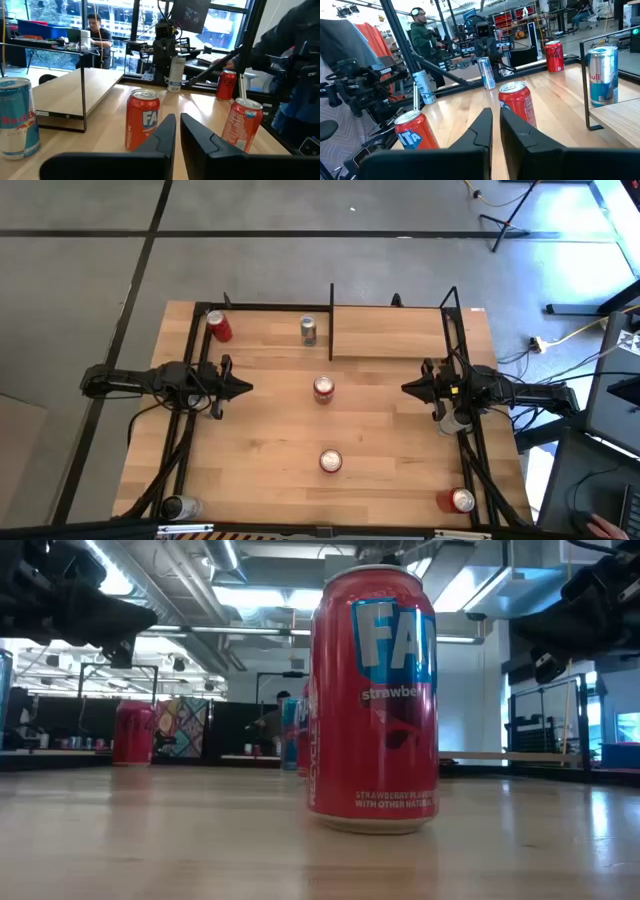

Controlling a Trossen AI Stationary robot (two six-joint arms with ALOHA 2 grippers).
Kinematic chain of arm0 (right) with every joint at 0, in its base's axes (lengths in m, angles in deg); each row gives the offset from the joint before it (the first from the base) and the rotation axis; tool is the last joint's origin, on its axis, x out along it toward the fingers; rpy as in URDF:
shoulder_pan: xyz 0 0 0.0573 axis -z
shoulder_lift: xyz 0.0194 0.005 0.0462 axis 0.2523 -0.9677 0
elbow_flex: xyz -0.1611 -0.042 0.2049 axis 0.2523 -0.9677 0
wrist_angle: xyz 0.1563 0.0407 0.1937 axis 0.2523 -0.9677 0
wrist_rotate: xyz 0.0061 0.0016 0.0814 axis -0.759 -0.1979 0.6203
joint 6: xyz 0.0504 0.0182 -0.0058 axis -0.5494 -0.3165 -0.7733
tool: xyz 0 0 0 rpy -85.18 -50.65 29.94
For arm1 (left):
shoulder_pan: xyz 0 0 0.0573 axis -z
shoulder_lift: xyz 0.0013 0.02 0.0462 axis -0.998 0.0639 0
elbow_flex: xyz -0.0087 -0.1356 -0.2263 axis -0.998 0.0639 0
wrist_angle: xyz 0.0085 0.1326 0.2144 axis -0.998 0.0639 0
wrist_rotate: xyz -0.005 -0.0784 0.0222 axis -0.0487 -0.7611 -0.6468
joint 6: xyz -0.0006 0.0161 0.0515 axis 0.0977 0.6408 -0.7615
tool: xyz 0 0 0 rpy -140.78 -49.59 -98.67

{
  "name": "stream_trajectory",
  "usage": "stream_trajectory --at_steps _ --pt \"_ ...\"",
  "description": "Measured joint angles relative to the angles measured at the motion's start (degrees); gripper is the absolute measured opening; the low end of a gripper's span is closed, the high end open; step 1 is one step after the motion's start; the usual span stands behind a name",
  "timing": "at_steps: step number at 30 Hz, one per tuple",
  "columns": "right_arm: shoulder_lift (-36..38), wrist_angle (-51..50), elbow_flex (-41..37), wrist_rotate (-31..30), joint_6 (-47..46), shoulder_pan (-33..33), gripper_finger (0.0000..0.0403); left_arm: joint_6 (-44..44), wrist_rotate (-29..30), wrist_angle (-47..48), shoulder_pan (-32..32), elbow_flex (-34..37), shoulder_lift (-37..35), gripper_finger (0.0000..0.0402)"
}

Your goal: Place canned beverage on shelf

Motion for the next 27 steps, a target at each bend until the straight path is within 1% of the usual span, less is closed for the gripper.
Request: stream_trajectory --at_steps 25,26,27 --pt "0.0 0.0 0.0 0.0 0.0 0.0 0.0026 0.0 0.0 0.0 0.0 0.0 0.0 0.0020" --pt "0.0 0.1 0.0 -0.1 0.8 0.0 0.0026 0.0 0.0 0.0 0.0 0.0 0.0 0.0020" --pt "0.0 0.1 0.0 -0.9 4.6 0.0 0.0026 0.0 0.0 0.0 0.0 0.0 0.0 0.0020"
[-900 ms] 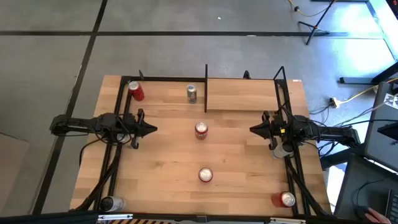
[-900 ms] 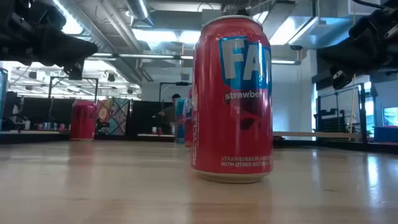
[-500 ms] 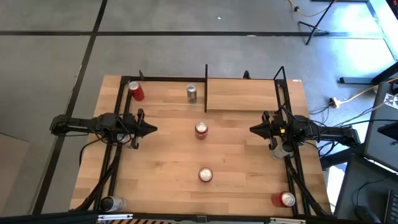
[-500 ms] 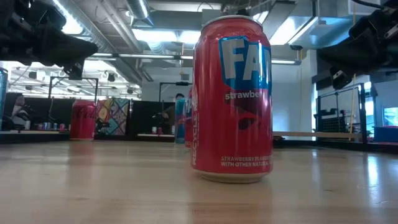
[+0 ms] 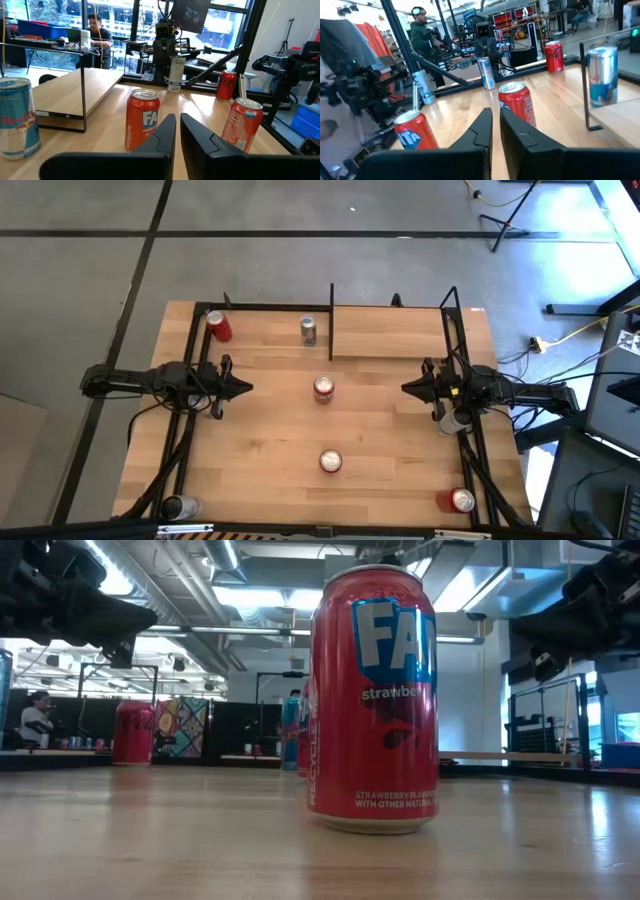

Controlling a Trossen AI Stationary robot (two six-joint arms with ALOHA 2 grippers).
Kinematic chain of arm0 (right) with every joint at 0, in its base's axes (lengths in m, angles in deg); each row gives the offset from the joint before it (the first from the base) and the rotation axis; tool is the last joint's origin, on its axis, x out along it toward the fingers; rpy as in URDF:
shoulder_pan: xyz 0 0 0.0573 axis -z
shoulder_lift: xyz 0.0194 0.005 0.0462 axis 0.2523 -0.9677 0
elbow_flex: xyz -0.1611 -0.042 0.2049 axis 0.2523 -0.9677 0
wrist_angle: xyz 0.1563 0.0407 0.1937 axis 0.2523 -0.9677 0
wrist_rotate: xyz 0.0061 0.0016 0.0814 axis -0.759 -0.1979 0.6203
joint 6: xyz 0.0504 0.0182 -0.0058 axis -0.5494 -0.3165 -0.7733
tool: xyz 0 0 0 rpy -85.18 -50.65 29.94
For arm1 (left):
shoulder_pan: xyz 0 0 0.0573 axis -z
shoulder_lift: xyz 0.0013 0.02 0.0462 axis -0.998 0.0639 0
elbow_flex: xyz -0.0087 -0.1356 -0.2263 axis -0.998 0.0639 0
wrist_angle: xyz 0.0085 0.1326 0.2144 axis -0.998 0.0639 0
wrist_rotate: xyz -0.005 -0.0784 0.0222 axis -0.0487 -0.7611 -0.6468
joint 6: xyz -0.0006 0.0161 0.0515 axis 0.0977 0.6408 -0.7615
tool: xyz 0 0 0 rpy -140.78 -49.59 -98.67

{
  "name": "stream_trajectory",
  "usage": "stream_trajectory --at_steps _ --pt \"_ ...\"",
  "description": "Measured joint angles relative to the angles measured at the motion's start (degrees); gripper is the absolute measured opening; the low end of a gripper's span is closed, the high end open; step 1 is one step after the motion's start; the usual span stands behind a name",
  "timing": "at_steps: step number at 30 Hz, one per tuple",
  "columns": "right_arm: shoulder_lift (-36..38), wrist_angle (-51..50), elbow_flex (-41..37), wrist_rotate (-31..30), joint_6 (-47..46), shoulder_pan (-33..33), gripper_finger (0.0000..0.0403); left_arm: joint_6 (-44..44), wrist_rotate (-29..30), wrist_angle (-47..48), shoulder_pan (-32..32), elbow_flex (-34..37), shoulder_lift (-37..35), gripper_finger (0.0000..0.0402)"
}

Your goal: Place canned beverage on shelf

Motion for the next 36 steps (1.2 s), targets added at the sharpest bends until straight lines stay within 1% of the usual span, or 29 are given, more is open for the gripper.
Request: stream_trajectory --at_steps 3,5,8,11,13,16,20,22,25,26,28,29,31,33,34,36 --pt "0.0 -0.1 0.0 -3.8 13.3 0.0 0.0026 0.0 0.0 0.0 0.0 0.0 0.0 0.0020" --pt "0.0 0.2 0.0 -5.9 18.6 0.0 0.0026 0.0 0.0 0.0 0.0 0.0 0.0 0.0020" --pt "0.0 0.2 0.0 -7.0 19.8 0.0 0.0026 0.0 0.0 0.0 0.0 0.0 0.0 0.0020" --pt "0.0 0.4 0.0 -6.5 19.7 0.0 0.0026 0.0 0.0 0.0 0.0 0.0 0.0 0.0020" --pt "0.0 2.1 0.0 -6.2 17.1 0.0 0.0026 0.0 0.0 0.0 0.0 0.0 0.0 0.0020" --pt "0.0 6.9 0.0 -7.8 8.4 0.0 0.0026 -3.1 0.6 -0.1 0.0 0.0 0.0 0.0020" --pt "0.0 12.8 0.0 -12.3 2.0 0.0 0.0026 -6.1 2.3 -0.6 0.0 0.0 0.0 0.0020" --pt "0.0 16.5 0.0 -18.5 -3.6 0.0 0.0026 -6.1 2.4 -1.6 0.0 0.0 0.0 0.0020" --pt "0.0 19.6 0.0 -31.7 -13.5 0.0 0.0026 -6.1 2.3 -4.2 0.0 0.0 0.0 0.0020" --pt "0.0 20.3 0.0 -35.2 -15.7 0.0 0.0026 -6.1 2.3 -5.2 0.0 0.0 0.0 0.0020" --pt "0.0 21.3 0.0 -39.6 -17.1 0.0 0.0026 -6.1 3.0 -8.5 0.0 0.0 0.0 0.0020" --pt "0.0 21.5 0.0 -41.5 -17.3 0.0 0.0026 -5.7 5.7 -10.8 0.0 0.0 0.0 0.0020" --pt "0.0 21.4 0.0 -45.5 -17.3 0.0 0.0026 -1.3 14.8 -15.6 -0.1 0.0 0.2 0.0020" --pt "0.0 21.4 0.0 -48.5 -17.6 0.0 0.0026 3.4 21.9 -19.3 -0.1 0.0 0.2 0.0020" --pt "0.0 21.6 0.0 -49.7 -17.7 0.0 0.0026 5.1 25.0 -20.6 -0.1 0.0 0.2 0.0020" --pt "0.0 22.5 0.0 -51.3 -18.1 0.0 0.0026 6.2 29.1 -22.7 -0.1 0.0 0.2 0.0020"
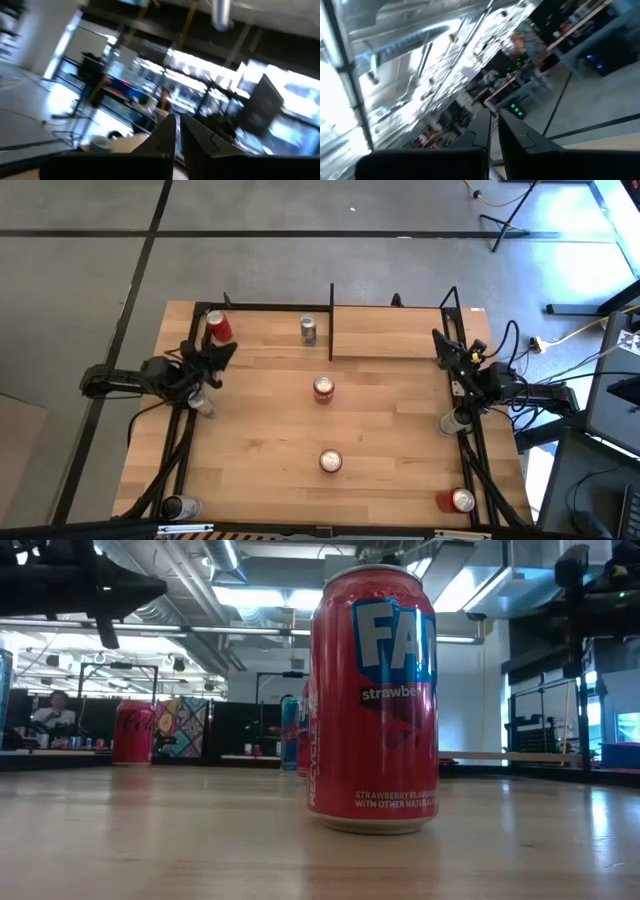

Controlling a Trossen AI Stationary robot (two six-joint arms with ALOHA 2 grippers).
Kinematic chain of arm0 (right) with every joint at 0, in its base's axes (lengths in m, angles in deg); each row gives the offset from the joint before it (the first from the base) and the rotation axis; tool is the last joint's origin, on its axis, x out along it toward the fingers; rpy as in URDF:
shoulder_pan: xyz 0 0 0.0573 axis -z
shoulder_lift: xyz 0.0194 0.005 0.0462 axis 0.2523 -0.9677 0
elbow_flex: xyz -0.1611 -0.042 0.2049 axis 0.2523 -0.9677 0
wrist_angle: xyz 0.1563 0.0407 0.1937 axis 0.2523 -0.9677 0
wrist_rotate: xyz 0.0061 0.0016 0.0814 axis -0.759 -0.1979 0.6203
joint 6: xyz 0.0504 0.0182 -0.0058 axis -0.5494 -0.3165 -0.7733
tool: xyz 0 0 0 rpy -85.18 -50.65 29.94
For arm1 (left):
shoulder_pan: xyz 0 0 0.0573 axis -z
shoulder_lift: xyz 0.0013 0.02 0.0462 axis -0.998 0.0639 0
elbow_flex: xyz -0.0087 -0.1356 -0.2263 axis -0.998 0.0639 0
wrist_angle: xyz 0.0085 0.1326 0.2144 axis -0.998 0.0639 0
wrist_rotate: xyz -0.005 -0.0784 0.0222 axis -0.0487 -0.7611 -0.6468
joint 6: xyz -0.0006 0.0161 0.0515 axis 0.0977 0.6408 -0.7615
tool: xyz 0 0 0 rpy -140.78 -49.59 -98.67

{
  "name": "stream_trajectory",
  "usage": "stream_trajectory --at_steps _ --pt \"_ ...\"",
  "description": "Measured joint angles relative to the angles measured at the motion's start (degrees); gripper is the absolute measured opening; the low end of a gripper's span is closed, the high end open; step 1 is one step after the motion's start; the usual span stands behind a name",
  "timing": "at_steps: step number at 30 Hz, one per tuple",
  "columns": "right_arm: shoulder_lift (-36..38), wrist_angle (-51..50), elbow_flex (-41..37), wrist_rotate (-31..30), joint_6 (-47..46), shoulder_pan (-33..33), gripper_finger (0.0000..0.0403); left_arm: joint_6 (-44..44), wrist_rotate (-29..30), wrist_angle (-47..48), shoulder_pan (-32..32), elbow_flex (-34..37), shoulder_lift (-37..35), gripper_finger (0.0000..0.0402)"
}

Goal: Place canned beverage on shelf
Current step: Put the top orange soda can on the shelf

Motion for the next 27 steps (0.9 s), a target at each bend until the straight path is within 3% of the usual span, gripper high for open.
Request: stream_trajectory --at_steps 4,9,13,19,27 --pt "0.0 0.5 0.0 -0.2 -5.0 0.0 0.0026 0.1 3.8 -2.9 0.0 0.0 0.0 0.0020" --pt "-0.7 0.6 0.1 6.9 -7.3 0.0 0.0026 -1.0 0.6 -4.3 -0.2 -1.4 0.4 0.0020" --pt "-5.3 -1.8 4.0 11.4 -6.9 0.0 0.0026 -3.2 0.5 -2.0 -0.2 -6.0 4.7 0.0020" --pt "-18.6 -8.5 13.0 18.5 -3.3 0.0 0.0026 -4.7 -0.1 9.4 -0.2 -15.5 15.1 0.0020" --pt "-40.6 -8.2 25.9 25.1 0.0 0.0 0.0026 -3.8 -5.6 9.3 -0.2 -19.0 28.2 0.0020"
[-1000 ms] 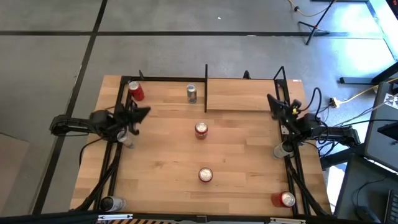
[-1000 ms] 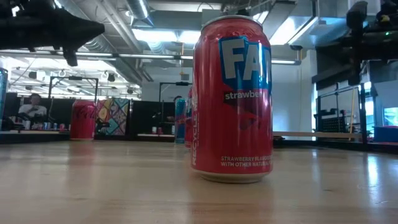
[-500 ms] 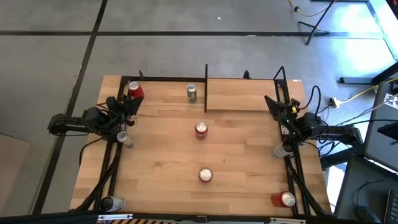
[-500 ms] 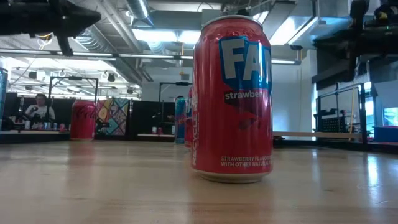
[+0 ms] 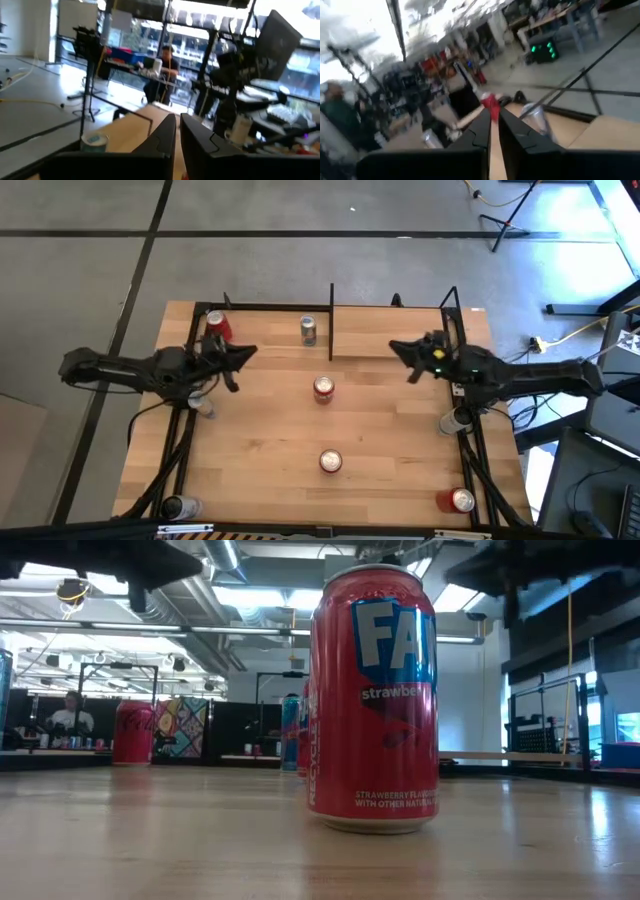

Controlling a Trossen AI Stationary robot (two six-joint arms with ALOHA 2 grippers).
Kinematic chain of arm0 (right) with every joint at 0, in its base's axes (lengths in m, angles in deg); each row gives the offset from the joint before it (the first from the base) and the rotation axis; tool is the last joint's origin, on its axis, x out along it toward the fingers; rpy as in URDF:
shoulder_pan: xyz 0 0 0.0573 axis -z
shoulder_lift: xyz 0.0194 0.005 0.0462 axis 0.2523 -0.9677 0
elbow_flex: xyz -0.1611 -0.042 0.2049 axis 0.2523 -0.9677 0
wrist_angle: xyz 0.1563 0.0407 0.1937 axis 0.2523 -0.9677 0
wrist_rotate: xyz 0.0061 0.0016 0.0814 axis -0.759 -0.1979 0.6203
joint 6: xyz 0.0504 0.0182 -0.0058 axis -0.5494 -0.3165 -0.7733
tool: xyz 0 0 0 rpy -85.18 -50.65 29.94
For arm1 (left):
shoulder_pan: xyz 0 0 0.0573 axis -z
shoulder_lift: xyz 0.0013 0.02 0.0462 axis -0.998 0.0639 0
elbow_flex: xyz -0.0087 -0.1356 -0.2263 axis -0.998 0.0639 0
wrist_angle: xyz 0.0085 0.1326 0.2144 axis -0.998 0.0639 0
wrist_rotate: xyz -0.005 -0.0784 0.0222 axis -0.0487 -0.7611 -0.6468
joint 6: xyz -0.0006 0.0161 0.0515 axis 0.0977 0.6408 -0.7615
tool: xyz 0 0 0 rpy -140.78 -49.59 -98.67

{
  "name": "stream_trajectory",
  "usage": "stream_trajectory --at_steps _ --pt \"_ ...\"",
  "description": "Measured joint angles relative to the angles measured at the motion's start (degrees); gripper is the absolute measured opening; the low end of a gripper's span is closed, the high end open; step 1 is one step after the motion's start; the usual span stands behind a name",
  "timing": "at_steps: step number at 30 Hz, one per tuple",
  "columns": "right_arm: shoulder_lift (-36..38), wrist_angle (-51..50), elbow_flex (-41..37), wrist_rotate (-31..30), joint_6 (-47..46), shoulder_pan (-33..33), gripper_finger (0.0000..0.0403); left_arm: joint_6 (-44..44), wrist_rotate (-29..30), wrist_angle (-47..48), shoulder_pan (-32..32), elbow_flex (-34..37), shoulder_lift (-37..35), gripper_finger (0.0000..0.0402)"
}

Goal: Place canned beverage on shelf
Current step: Put the top orange soda can on the shelf

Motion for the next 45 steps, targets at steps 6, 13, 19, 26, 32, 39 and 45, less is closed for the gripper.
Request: stream_trajectory --at_steps 6,13,19,26,32,39,45 --pt "-13.1 0.8 8.9 -2.7 0.8 0.0 0.0026 1.0 -1.9 -2.5 0.0 0.0 6.7 0.0020" --pt "-25.8 -2.2 16.1 6.7 2.1 0.0 0.0087 1.0 -1.6 -7.1 0.0 0.0 11.4 0.0020" --pt "-33.1 -3.6 19.9 12.3 5.0 0.0 0.0217 1.0 -4.0 -7.2 0.0 0.0 13.0 0.0020" --pt "-38.7 -7.7 24.5 13.1 8.3 0.0 0.0345 1.0 -4.1 -6.8 0.0 0.0 13.0 0.0020" --pt "-39.0 -9.3 24.8 11.3 9.7 0.0 0.0385 1.1 -5.5 -6.6 0.0 0.0 13.0 0.0020" --pt "-41.6 -5.5 27.0 15.8 10.8 0.0 0.0376 1.1 -5.6 -6.6 0.0 0.0 13.0 0.0020" --pt "-49.8 -22.8 41.2 20.1 15.0 0.0 0.0360 1.0 -5.6 -6.6 0.0 0.0 13.0 0.0020"
